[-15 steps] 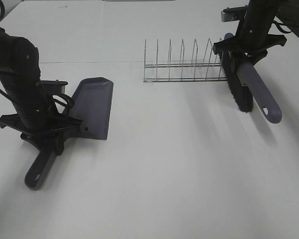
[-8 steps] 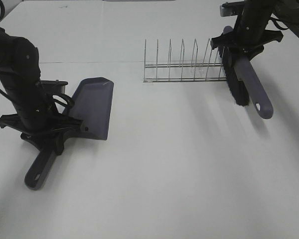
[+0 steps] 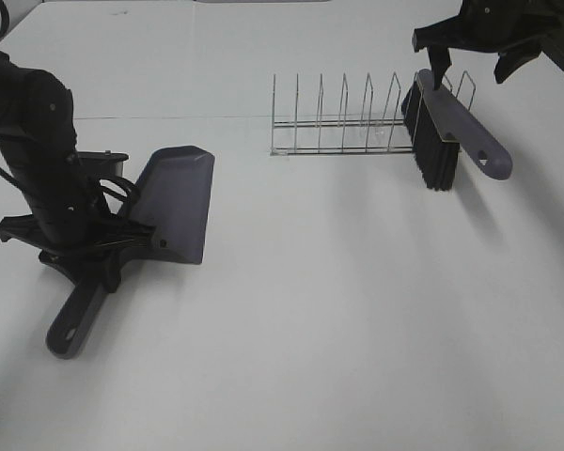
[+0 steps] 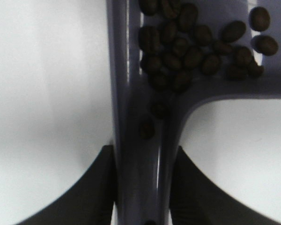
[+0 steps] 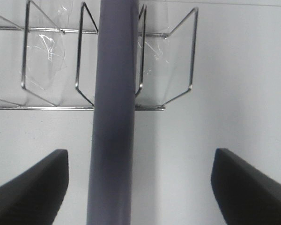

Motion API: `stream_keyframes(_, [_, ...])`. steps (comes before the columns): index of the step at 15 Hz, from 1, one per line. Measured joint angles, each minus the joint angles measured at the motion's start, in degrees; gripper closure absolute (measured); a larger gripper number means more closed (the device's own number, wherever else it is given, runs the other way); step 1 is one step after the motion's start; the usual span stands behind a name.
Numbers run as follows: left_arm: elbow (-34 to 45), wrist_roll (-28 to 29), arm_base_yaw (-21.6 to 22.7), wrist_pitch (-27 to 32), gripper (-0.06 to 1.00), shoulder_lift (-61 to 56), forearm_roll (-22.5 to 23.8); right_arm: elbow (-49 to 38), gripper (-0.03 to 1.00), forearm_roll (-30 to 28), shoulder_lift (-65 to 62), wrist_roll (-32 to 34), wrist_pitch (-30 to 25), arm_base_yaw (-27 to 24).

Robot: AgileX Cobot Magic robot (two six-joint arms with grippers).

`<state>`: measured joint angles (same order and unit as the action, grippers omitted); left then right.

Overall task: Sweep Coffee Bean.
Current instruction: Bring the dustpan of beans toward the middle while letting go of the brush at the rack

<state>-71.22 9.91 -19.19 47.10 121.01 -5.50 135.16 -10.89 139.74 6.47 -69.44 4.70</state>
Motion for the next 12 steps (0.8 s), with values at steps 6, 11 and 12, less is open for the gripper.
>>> stream_keyframes(6, [-2.0, -0.1, -1.1, -0.4, 0.68, -0.7, -3.4, 0.0, 0.26, 8.8, -9.5, -0.1, -0.3, 0.2])
stream_keyframes(11, [-2.1, 1.4, -5.4, -3.2, 0.68, -0.7, -4.9, 0.0, 0.26, 10.5, -11.7, -1.5, -0.3, 6.1])
stream_keyframes(12, [-2.1, 1.8, -5.4, -3.3, 0.68, -0.7, -4.9, 0.0, 0.26, 10.5, -11.7, -1.5, -0.3, 7.2])
